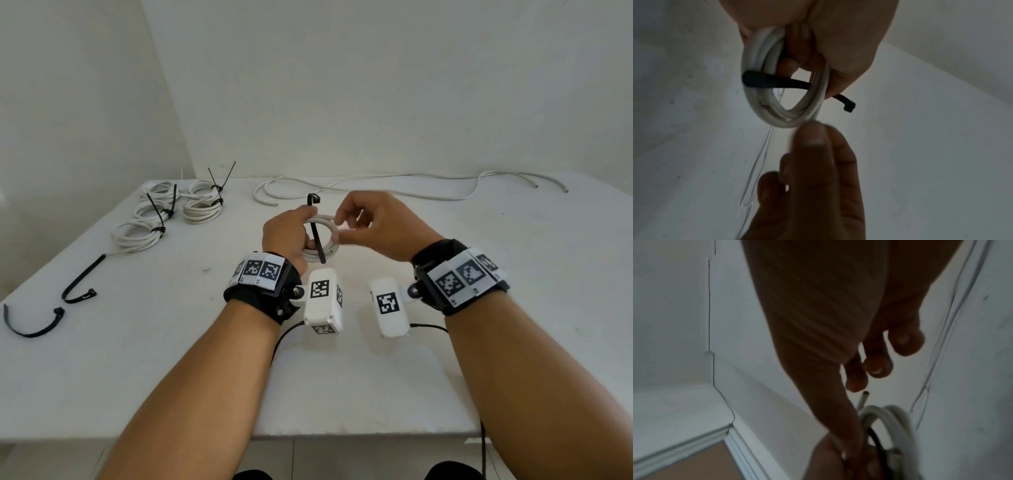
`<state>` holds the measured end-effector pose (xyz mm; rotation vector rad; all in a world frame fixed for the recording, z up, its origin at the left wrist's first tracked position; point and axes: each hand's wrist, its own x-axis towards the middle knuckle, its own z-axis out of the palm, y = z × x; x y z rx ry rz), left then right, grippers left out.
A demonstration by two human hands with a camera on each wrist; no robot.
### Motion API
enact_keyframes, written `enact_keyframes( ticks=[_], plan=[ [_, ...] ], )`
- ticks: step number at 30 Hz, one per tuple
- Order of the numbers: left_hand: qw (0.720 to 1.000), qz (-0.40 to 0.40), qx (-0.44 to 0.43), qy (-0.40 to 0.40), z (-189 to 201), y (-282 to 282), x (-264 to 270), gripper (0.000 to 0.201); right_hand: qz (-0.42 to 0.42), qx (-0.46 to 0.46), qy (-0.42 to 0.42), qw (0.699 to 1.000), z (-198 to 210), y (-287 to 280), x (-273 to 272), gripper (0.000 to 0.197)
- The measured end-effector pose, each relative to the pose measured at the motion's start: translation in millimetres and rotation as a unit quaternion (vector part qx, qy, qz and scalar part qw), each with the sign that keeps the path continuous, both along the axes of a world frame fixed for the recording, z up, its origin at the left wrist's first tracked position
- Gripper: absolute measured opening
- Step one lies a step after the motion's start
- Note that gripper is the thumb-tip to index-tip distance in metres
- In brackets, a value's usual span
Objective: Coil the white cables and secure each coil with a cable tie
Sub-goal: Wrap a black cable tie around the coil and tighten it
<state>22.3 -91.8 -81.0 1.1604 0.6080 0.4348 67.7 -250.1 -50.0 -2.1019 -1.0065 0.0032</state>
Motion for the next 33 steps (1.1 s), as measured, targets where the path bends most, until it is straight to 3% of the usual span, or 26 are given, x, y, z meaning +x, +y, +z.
enact_keyframes(
  ticks=[2, 6, 10, 14, 18, 29, 33],
  plan=[
    [1.0, 0.003, -0.008, -0.003, 1.1, -0.3, -1.4, 0.027, 0.052, -0.061, -0.016, 0.997, -3.4, 2.5, -4.2, 0.028],
    [1.0, -0.003, -0.021, -0.004, 1.9, -3.0, -3.9, 0.027, 0.062, -0.114, -0.069, 0.989, -4.4, 5.6, -6.2, 0.036],
    [1.0, -0.006, -0.024, -0.01, 2.6, -5.2, -5.2, 0.028, 0.056, -0.136, -0.112, 0.983, -6.7, 8.7, -6.0, 0.027],
    [1.0, -0.024, -0.001, -0.011, -0.2, -7.3, -4.8, 0.017, 0.064, -0.013, -0.145, 0.987, -10.7, 10.4, -3.7, 0.008],
    [0.999, -0.018, 0.043, -0.015, -0.9, -9.9, -5.3, 0.007, 0.045, 0.081, -0.138, 0.986, -7.7, 5.4, -3.5, 0.002],
    [0.984, -0.088, 0.153, -0.008, -4.4, -19.5, -5.6, 0.024, -0.016, 0.152, -0.109, 0.982, -13.7, -0.4, 6.2, 0.003],
    [0.977, -0.118, 0.178, -0.03, -3.6, -21.8, -7.8, 0.004, -0.044, 0.171, -0.082, 0.981, -13.3, -0.2, 6.7, 0.004]
  ],
)
